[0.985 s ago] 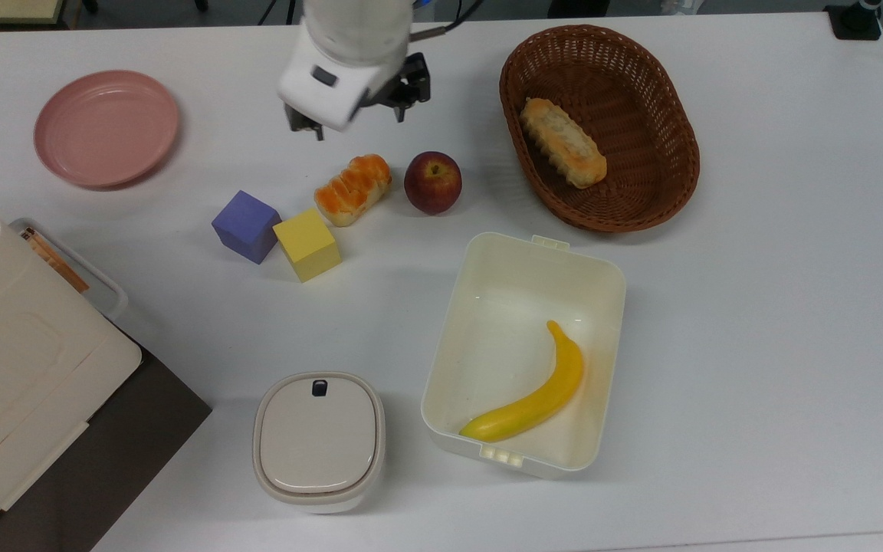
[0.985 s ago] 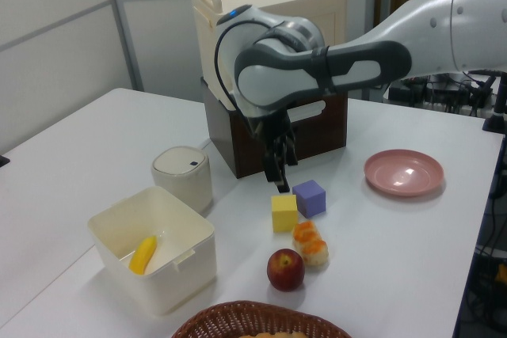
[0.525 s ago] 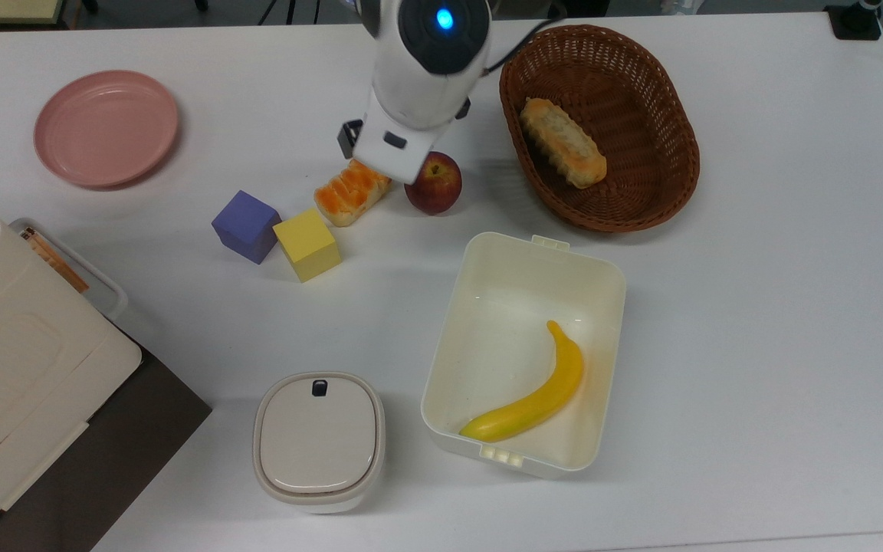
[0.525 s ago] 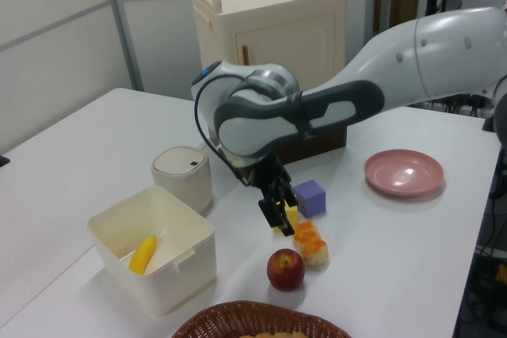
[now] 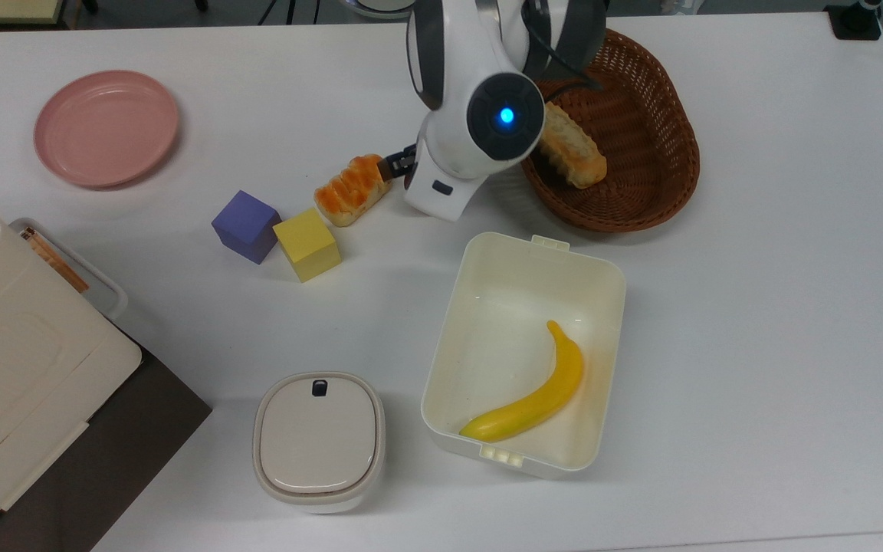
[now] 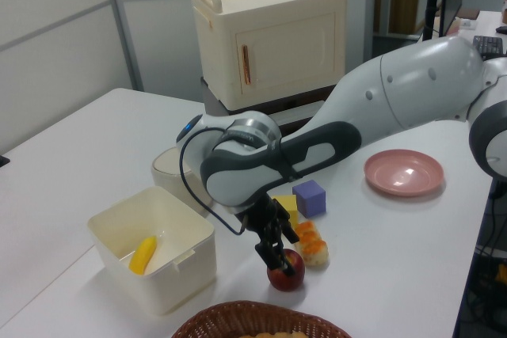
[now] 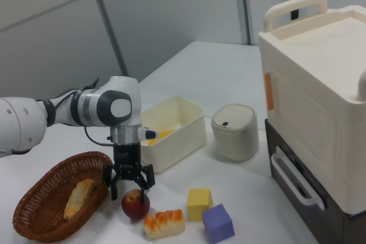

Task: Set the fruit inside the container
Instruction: 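Close the gripper around the red apple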

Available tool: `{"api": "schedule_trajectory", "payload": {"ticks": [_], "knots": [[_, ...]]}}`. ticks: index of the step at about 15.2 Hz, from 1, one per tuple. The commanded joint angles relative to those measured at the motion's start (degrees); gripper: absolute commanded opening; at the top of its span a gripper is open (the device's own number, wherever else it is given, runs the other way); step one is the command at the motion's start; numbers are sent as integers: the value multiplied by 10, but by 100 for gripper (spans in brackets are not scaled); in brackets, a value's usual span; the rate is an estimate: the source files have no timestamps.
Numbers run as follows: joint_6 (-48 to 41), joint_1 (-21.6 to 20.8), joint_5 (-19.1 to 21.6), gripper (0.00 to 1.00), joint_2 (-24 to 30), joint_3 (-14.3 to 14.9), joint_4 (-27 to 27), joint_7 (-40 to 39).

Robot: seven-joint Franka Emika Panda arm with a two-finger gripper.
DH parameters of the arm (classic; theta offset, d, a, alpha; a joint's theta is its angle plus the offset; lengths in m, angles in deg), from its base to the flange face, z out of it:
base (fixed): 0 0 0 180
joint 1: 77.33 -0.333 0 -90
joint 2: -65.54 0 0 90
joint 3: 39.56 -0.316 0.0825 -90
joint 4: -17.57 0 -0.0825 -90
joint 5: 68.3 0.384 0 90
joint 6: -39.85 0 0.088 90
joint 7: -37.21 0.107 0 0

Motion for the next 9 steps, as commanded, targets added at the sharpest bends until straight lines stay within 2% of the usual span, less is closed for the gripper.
{"api": "schedule_trajectory", "payload": {"ticks": [1, 5, 6, 7, 8, 9], "knots": [[34, -8, -14, 100, -6, 4, 1, 13], [59, -12, -19, 100, -15, 4, 1, 14], [59, -12, -20, 97, -15, 4, 1, 14], [57, -12, -22, 80, -14, 4, 1, 13], [54, -10, -22, 59, -14, 4, 3, 12], [51, -9, -22, 45, -11, 4, 4, 13]]}}
